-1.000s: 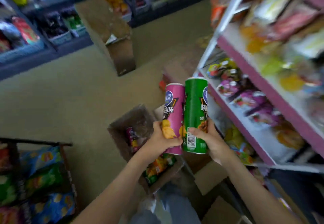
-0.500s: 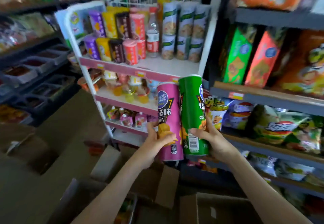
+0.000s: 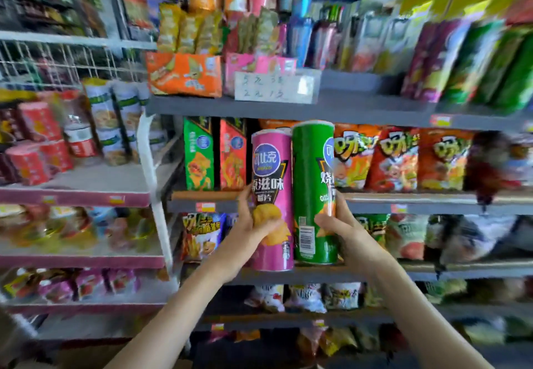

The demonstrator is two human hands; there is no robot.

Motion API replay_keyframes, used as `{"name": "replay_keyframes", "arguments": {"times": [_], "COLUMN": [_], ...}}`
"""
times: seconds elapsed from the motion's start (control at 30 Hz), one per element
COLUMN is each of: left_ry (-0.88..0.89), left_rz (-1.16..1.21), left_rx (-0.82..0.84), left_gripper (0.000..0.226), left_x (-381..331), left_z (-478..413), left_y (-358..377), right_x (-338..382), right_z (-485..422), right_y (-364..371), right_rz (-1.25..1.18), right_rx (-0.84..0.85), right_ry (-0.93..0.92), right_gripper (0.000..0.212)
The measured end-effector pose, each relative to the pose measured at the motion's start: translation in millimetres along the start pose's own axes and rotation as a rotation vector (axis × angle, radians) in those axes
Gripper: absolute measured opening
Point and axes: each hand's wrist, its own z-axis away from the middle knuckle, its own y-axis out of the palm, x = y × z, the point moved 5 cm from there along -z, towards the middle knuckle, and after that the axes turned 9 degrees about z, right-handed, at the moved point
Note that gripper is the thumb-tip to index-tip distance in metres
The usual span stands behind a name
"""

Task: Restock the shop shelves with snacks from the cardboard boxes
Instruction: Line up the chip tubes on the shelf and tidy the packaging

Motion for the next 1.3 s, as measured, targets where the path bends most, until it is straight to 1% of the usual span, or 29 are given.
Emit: {"name": "replay_keyframes", "arguments": {"times": [0.1, 0.17, 0.27, 0.33, 0.37, 0.43, 0.47, 0.53, 0.6, 0.67, 0.7, 0.8, 0.9, 0.97, 1.0, 1.07, 1.13, 1.17, 1.3], "left_ry": [0.042, 0.079, 0.124, 0.145, 0.150, 0.145, 0.144, 0.151, 0.163, 0.185, 0.198, 0.249, 0.286, 0.297, 0.306, 0.329, 0.356, 0.368, 0.376], "left_rz": [-0.005, -0.004, -0.019, -0.043, -0.052, -0.051, -0.049, -0.048, -0.031, -0.019, -0.027, -0.069, -0.051, -0.062, -0.071, -0.102, -0.156, -0.179, -0.241], "left_rx": [0.112, 0.161, 0.206, 0.214, 0.224, 0.229, 0.220, 0.187, 0.137, 0.079, 0.057, -0.010, -0.062, -0.102, -0.126, -0.187, -0.245, -0.264, -0.360], "left_gripper": [0.086, 0.087, 0.085, 0.087, 0.089, 0.087, 0.083, 0.074, 0.067, 0.068, 0.072, 0.075, 0.075, 0.080, 0.082, 0.080, 0.071, 0.070, 0.092], "left_x": [-12, -19, -26, -32, -36, -43, -47, -54, -57, -58, -59, -63, -71, -75, -77, -83, -90, -93, -105], "left_z": [-18, -30, -53, -68, -75, -90, -97, -111, -128, -147, -156, -185, -208, -222, -227, -236, -241, -244, -257], "left_y": [40, 68, 108, 132, 146, 173, 186, 213, 241, 267, 279, 316, 349, 362, 365, 365, 360, 355, 328], "right_x": [8, 16, 31, 43, 49, 60, 64, 71, 75, 79, 82, 88, 98, 103, 105, 111, 116, 117, 122], "right_z": [10, 17, 27, 31, 33, 34, 35, 34, 31, 27, 24, 13, 1, -13, -20, -38, -61, -74, -128], "right_y": [-42, -71, -113, -143, -159, -190, -208, -244, -285, -326, -346, -403, -445, -463, -468, -474, -474, -471, -449], "right_rz": [-0.023, -0.022, -0.028, -0.049, -0.045, -0.055, -0.068, -0.085, -0.072, -0.055, -0.046, -0.017, 0.017, 0.036, 0.036, 0.012, 0.004, 0.009, 0.057], "right_rx": [-0.102, -0.181, -0.257, -0.280, -0.288, -0.289, -0.287, -0.283, -0.272, -0.252, -0.243, -0.199, -0.146, -0.105, -0.089, -0.088, -0.090, -0.079, -0.036], "right_ry": [-0.019, -0.071, -0.108, -0.162, -0.178, -0.199, -0.212, -0.239, -0.257, -0.280, -0.291, -0.310, -0.325, -0.328, -0.334, -0.357, -0.381, -0.387, -0.403], "right_gripper": [0.087, 0.086, 0.097, 0.085, 0.083, 0.085, 0.078, 0.059, 0.048, 0.038, 0.038, 0.051, 0.057, 0.064, 0.068, 0.065, 0.065, 0.066, 0.068]}}
